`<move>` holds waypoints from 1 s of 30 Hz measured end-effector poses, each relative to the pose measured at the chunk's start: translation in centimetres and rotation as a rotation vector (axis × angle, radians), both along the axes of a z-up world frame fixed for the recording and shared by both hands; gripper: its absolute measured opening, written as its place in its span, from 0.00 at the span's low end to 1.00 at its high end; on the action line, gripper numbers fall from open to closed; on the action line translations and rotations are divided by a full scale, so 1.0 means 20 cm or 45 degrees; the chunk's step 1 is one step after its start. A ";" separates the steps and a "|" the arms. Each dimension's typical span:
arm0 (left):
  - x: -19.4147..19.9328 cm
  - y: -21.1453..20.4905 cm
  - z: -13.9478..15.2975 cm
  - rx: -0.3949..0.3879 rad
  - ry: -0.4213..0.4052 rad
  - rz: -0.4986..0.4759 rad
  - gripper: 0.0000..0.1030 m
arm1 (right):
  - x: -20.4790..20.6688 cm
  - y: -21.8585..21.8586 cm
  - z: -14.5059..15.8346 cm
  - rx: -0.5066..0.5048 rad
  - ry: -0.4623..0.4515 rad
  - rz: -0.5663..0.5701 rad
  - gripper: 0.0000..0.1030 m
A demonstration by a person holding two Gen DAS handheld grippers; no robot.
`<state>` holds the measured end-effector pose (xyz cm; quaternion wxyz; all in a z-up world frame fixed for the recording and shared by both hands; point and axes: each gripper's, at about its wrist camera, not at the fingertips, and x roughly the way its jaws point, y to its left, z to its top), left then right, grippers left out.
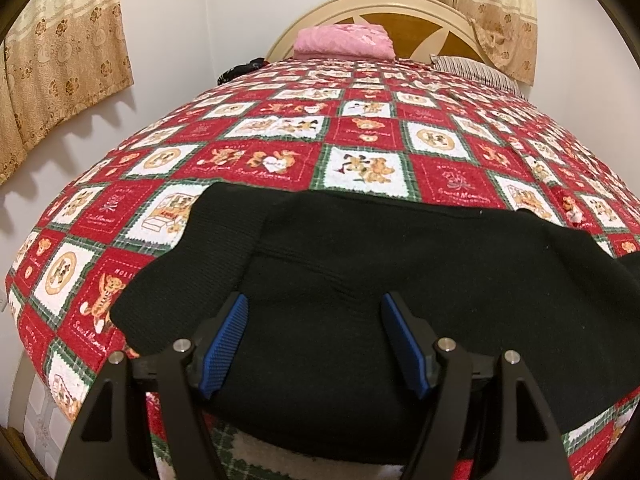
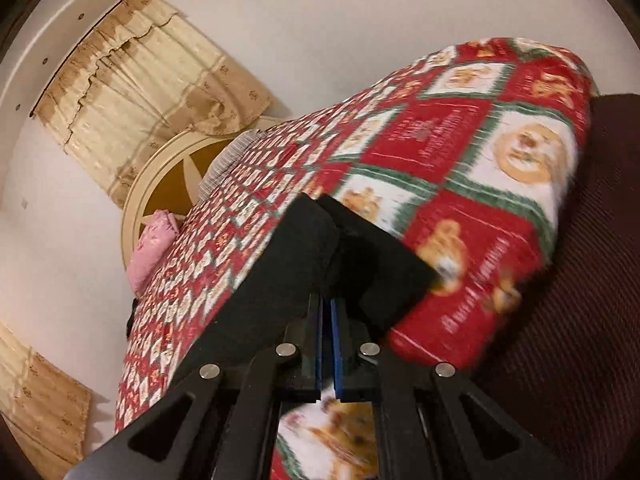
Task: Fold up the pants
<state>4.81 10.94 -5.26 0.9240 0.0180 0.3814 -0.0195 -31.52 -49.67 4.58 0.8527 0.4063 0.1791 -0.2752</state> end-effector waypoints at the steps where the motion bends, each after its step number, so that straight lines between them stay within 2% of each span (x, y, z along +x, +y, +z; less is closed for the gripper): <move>1: 0.00 0.00 0.00 0.002 0.002 -0.002 0.70 | -0.02 0.01 0.00 -0.011 0.001 -0.026 0.02; 6: 0.03 0.01 0.01 -0.010 0.033 -0.030 0.70 | -0.09 -0.06 0.02 -0.005 -0.001 -0.086 0.00; 9: 0.01 0.00 0.01 -0.003 0.021 -0.034 0.70 | -0.07 0.02 0.08 -0.069 -0.021 -0.023 0.00; 12: 0.00 -0.01 0.00 0.004 0.001 -0.021 0.71 | 0.00 0.13 0.11 -0.037 -0.057 0.084 0.01; 16: 0.00 0.00 0.01 -0.008 0.007 -0.018 0.71 | 0.18 0.23 0.06 0.016 -0.031 0.219 0.02; 19: -0.01 0.02 0.03 -0.041 0.021 -0.020 0.71 | 0.31 0.27 -0.01 0.092 -0.009 0.282 0.02; 24: -0.02 0.02 0.04 -0.059 0.028 -0.035 0.71 | 0.39 0.32 -0.07 0.157 -0.012 0.305 0.03; 25: -0.02 0.03 0.04 -0.064 0.031 -0.036 0.71 | 0.39 0.34 -0.07 0.168 -0.015 0.313 0.08; 27: -0.02 0.03 0.04 -0.077 0.038 -0.039 0.71 | 0.38 0.37 -0.06 0.167 -0.046 0.328 0.28; 29: -0.03 0.03 0.05 -0.096 0.041 -0.046 0.72 | 0.36 0.39 -0.03 0.158 -0.075 0.326 0.60; 30: -0.03 0.04 0.05 -0.109 0.043 -0.048 0.73 | 0.35 0.40 -0.02 0.142 -0.064 0.307 0.63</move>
